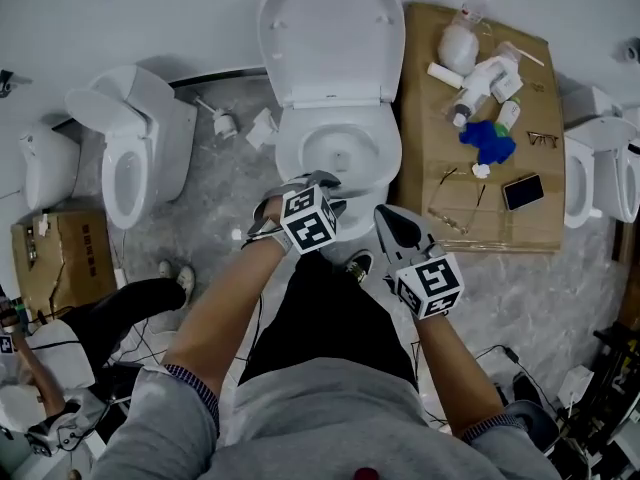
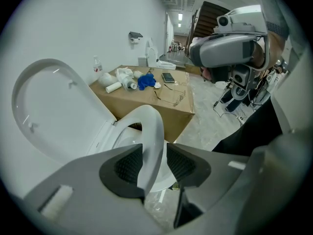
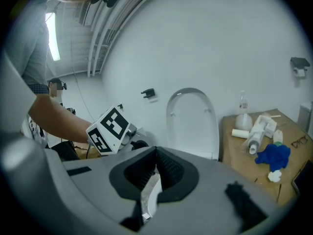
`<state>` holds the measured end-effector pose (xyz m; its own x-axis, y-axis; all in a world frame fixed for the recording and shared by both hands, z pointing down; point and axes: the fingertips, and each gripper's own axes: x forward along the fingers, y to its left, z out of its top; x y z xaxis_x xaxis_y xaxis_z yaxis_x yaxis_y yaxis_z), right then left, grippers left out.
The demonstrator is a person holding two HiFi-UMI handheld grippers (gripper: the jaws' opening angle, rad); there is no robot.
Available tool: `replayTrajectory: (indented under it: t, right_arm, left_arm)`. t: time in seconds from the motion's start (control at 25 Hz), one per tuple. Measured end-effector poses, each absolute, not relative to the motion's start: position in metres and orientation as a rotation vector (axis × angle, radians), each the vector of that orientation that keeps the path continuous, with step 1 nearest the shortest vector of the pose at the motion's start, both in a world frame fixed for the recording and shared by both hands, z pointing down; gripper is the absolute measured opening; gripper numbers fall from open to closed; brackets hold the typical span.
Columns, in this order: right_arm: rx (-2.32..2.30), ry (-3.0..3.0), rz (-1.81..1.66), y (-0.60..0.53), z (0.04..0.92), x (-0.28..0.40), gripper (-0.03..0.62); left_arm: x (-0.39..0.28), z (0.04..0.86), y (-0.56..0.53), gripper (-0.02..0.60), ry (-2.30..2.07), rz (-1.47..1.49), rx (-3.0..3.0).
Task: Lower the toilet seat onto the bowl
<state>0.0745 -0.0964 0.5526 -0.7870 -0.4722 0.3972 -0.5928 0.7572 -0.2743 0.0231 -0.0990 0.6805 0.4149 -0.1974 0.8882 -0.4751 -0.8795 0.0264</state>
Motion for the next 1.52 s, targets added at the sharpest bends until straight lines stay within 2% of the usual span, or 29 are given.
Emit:
replayTrajectory:
  t: [1.52]
  right_arm:
    - [0.995, -2.506, 0.652, -0.027, 0.698, 0.081, 0.015]
  left_arm:
    - [0.048, 0.807, -0.003, 0.161, -0.431, 1.367, 2.385]
